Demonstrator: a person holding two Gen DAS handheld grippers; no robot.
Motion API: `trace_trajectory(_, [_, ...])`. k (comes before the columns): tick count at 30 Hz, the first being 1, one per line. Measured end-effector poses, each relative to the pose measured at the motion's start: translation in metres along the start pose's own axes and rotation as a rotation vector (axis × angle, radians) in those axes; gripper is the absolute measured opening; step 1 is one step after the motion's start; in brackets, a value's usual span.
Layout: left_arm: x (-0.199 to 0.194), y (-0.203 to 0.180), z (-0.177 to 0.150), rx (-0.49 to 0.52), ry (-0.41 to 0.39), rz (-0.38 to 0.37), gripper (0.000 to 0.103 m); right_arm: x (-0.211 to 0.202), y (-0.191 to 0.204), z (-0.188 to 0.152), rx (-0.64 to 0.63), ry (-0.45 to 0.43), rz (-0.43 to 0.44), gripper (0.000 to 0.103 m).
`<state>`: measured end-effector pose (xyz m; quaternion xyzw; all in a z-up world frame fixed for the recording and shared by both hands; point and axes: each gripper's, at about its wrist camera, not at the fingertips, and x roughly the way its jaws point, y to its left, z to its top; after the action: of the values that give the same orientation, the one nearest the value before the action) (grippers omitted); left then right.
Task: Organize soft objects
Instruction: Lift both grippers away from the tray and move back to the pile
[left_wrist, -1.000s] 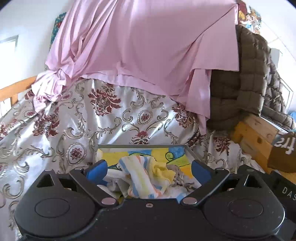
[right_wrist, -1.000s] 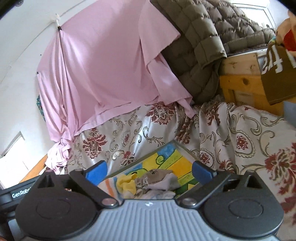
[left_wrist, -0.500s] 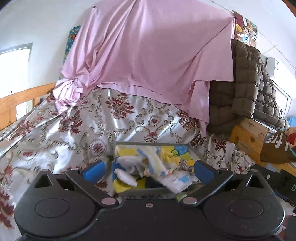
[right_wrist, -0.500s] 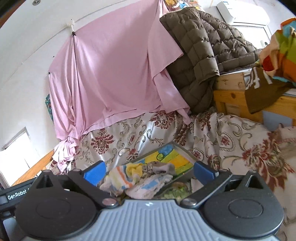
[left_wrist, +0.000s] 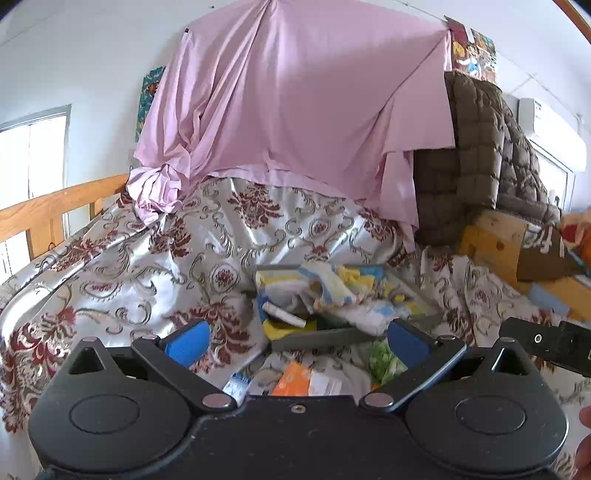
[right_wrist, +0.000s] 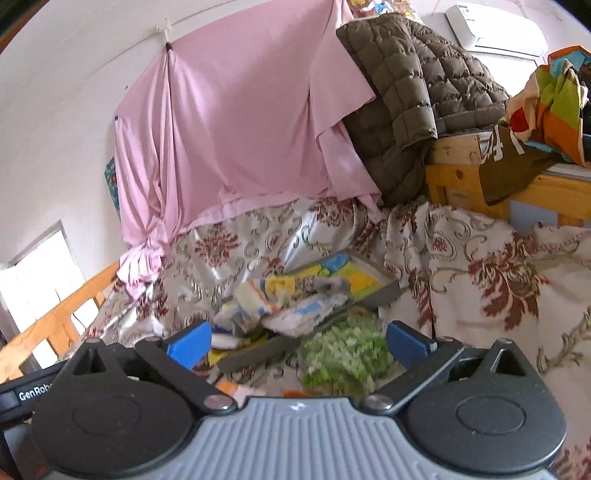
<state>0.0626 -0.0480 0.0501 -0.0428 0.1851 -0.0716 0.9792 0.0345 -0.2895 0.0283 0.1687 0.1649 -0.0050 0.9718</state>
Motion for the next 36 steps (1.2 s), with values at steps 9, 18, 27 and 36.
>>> trace_trajectory(9, [-0.009,0.018,-0.031,-0.008,0.058,0.021,0.102,-0.004,0.004,-0.018,0.012,0.117,-0.031,0.103])
trace_trajectory(18, [-0.004,0.041,-0.061,0.011,0.139,0.082,0.102,0.018,0.012,-0.039,-0.027,0.338,-0.106,0.103])
trace_trajectory(27, [0.010,0.051,-0.076,-0.050,0.277,0.086,0.102,0.033,0.021,-0.050,-0.073,0.457,-0.117,0.103])
trace_trajectory(36, [0.015,0.048,-0.080,-0.034,0.309,0.091,0.102,0.045,0.023,-0.057,-0.101,0.525,-0.145,0.103])
